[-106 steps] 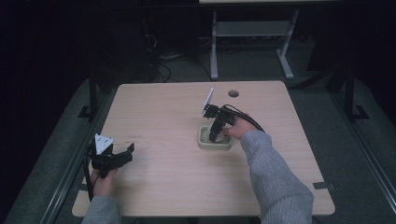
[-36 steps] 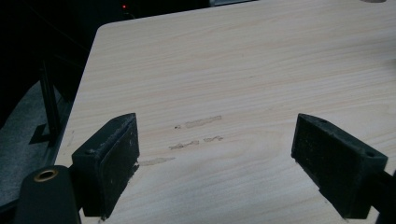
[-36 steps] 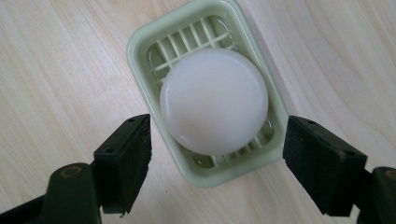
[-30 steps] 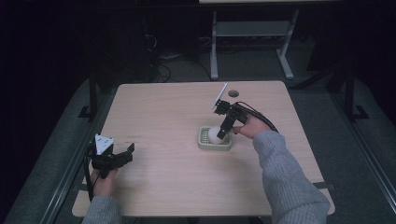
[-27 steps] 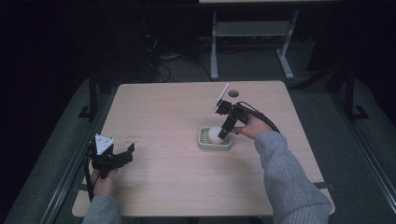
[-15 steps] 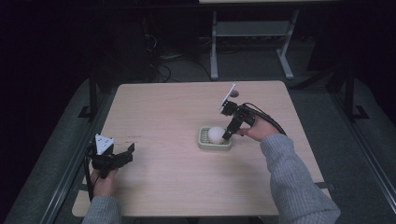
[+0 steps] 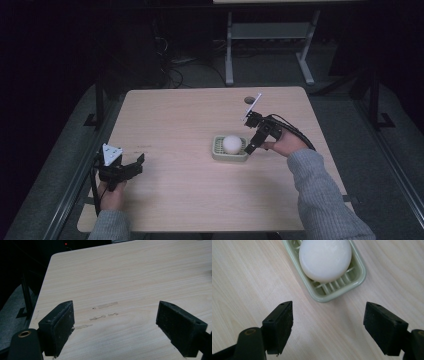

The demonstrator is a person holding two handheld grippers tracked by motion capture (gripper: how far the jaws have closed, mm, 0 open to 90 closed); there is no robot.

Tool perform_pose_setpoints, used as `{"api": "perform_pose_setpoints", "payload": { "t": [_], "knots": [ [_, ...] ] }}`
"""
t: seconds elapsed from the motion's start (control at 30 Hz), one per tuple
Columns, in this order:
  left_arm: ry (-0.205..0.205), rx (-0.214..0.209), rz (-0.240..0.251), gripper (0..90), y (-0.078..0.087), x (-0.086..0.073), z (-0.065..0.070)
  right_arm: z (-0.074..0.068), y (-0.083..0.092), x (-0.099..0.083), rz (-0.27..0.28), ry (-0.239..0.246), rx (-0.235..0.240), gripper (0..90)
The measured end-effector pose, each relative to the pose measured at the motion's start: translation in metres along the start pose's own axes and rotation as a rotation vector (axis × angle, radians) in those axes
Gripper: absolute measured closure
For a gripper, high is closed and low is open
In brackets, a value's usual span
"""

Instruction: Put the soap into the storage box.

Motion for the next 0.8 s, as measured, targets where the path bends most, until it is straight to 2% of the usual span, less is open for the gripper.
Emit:
{"api": "perform_pose_setpoints", "payload": {
  "t": [0.1, 0.8],
  "knots": [
    [0.0, 0.0, 0.001, 14.9, 0.0, 0.0, 0.0, -0.001, -0.001, -0.004, -0.009, -0.007, -0.001, 23.6],
    [-0.007, -0.005, 0.003, 14.8, 0.0, 0.0, 0.001, 0.0, -0.002, -0.037, 0.022, -0.029, 0.005, 23.6]
  ]
}}
Point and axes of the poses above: each handheld gripper's, and its own axes: y roughly backward along the jaws, x roughly out of its top, z roughly to its right, the point moved 1 cm from there along -y, roughly forward along the jaws, and after that the axes turned 10 degrees about x, right-handed, at the moved point
